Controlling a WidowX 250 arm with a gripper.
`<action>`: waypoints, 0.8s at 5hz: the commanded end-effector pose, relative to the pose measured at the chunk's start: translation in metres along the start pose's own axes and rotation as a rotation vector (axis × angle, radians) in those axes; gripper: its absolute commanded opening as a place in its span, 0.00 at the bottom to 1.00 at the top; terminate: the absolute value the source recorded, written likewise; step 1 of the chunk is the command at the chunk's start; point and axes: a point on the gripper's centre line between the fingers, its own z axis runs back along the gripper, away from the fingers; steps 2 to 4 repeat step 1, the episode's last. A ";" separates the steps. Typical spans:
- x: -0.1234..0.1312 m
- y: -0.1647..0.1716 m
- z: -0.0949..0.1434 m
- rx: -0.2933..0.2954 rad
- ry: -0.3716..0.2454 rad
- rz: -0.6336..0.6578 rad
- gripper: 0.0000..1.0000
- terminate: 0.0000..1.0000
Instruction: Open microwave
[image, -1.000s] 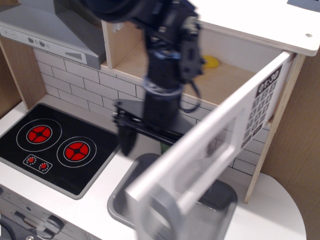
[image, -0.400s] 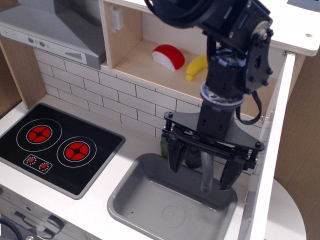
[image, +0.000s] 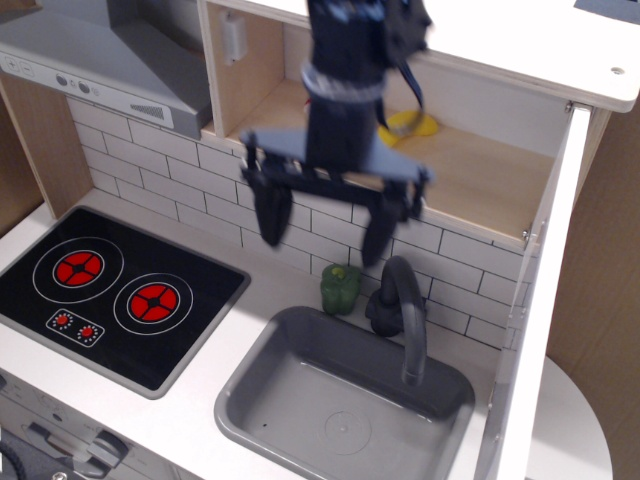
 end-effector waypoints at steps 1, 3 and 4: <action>0.006 0.018 0.064 -0.009 -0.117 0.081 1.00 1.00; 0.006 0.018 0.064 -0.009 -0.117 0.081 1.00 1.00; 0.006 0.018 0.064 -0.009 -0.117 0.081 1.00 1.00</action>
